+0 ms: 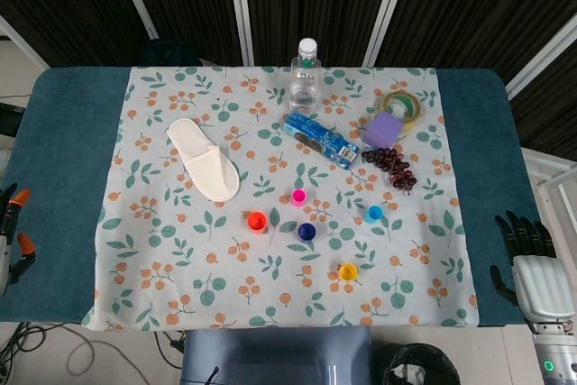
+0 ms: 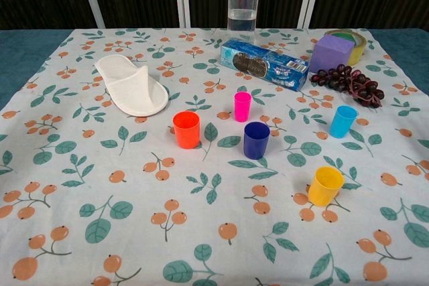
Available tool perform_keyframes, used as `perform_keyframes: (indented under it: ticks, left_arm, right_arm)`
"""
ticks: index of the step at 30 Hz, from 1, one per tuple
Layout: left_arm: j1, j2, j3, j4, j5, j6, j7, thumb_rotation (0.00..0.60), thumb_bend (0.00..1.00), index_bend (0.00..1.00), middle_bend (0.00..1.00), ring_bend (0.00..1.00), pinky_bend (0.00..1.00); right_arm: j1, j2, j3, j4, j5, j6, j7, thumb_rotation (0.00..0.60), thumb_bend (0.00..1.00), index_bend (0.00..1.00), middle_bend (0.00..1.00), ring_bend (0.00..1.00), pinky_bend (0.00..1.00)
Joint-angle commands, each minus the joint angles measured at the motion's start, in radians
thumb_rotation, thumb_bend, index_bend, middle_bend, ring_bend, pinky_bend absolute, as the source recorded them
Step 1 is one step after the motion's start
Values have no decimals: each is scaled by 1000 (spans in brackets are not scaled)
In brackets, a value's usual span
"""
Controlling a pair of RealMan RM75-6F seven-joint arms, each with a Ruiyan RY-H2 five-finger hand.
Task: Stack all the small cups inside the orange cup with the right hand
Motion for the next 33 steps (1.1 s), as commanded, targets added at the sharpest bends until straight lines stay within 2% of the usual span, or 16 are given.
perform_keyframes:
  ticks: [1, 11, 24, 28, 33]
  left_arm:
    - [2, 1, 0, -2, 1, 3, -1, 600, 730, 97, 5, 0, 0]
    - [7, 2, 3, -6, 6, 13, -1, 600, 730, 97, 4, 0, 0]
    - [17, 11, -1, -5, 3, 28, -23, 600, 730, 97, 4, 0, 0]
    - [15, 9, 2, -9, 4, 22, -12, 600, 730, 97, 4, 0, 0]
    - [16, 6, 1, -13, 6, 28, -5, 600, 730, 97, 4, 0, 0]
  right_arm:
    - [-1, -1, -1, -3, -8, 6, 6, 600, 491, 0, 0, 36, 22]
    - [-13, -8, 9, 7, -46, 65, 46, 600, 482, 0, 0, 36, 22]
    - [-13, -14, 6, -4, -47, 60, 9, 600, 481, 0, 0, 36, 21]
    - [-17, -15, 11, -3, -41, 68, 28, 600, 436, 0, 0, 36, 0]
    - [-25, -17, 18, -7, -36, 86, 34, 600, 430, 0, 0, 36, 0]
